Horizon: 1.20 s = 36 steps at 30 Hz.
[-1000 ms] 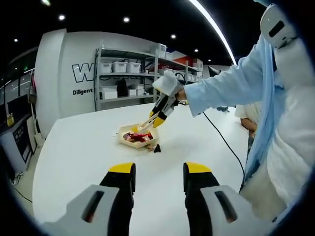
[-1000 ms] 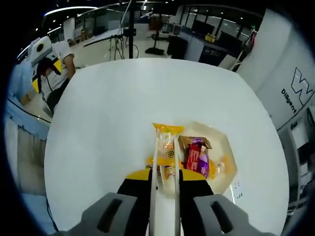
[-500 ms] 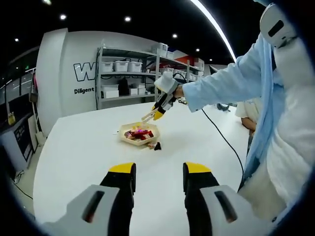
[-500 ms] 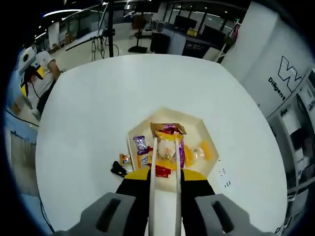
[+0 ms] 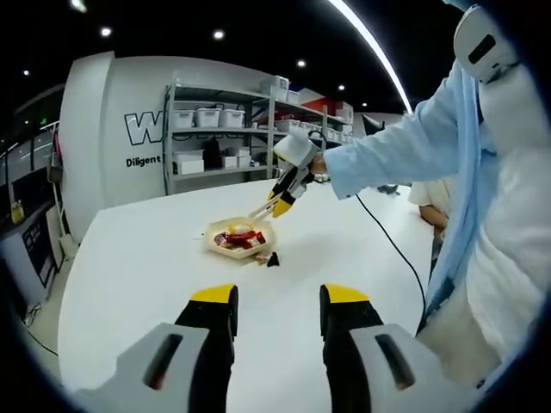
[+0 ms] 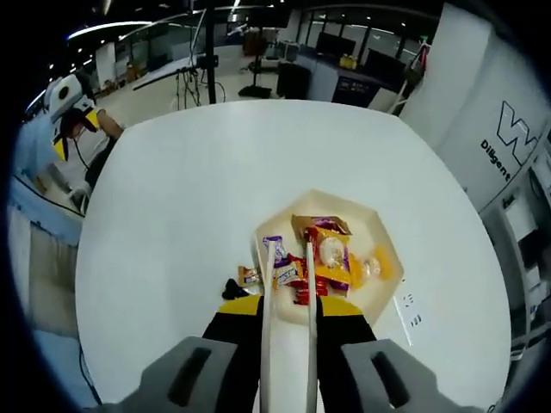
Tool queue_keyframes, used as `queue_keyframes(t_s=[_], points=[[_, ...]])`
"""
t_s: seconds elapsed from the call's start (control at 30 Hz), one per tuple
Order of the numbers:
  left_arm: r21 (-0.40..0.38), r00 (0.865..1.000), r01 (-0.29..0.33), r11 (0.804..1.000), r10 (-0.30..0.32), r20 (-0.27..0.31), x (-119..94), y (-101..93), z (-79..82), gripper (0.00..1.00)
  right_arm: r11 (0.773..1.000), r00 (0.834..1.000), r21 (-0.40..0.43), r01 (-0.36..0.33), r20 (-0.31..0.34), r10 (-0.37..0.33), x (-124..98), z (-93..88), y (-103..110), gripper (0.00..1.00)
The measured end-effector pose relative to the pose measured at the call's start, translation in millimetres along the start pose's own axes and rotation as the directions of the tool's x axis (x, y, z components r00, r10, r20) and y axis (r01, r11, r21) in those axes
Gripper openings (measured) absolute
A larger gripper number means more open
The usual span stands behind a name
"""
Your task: Place the target food into the container with the food tongs after gripping and lifting it, then release it inside without dropping or visibly crushing the food.
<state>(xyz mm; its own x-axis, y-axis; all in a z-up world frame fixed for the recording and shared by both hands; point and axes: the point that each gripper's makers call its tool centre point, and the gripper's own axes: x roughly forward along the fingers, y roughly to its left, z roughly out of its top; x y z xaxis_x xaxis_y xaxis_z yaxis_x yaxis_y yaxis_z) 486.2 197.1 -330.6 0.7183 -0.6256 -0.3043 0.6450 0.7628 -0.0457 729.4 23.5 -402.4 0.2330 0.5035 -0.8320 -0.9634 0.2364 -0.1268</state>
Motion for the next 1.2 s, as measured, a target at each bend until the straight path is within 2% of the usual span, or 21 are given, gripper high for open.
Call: queue_keyframes(t_s=[0.33, 0.63, 0.8, 1.03, 1.2], points=[[0.005, 1.0, 0.012, 1.0, -0.012, -0.001, 1.3, -3.8, 0.7, 0.36, 0.998, 0.999, -0.036, -0.048, -0.023, 0.047, 2.4, -11.6, 18.9, 0.15], [0.009, 1.0, 0.015, 1.0, -0.015, -0.001, 0.3, -5.6, 1.5, 0.36, 0.991, 0.992, -0.071, -0.109, -0.071, 0.104, 5.0, -25.9, 32.0, 0.15], [0.007, 1.0, 0.009, 1.0, -0.009, -0.002, -1.2, -6.4, 0.3, 0.36, 0.982, 0.984, -0.126, -0.144, -0.126, 0.128, 9.4, -35.5, 37.8, 0.15], [0.002, 1.0, -0.008, 1.0, 0.008, -0.003, -5.1, -6.3, -1.8, 0.36, 0.966, 0.974, -0.186, -0.179, -0.175, 0.146, 17.9, -39.6, 44.8, 0.15], [-0.003, 1.0, -0.023, 1.0, 0.023, -0.007, -9.1, -5.9, -3.9, 0.35, 0.95, 0.964, -0.254, -0.183, -0.238, 0.122, 24.9, -46.3, 44.5, 0.15]])
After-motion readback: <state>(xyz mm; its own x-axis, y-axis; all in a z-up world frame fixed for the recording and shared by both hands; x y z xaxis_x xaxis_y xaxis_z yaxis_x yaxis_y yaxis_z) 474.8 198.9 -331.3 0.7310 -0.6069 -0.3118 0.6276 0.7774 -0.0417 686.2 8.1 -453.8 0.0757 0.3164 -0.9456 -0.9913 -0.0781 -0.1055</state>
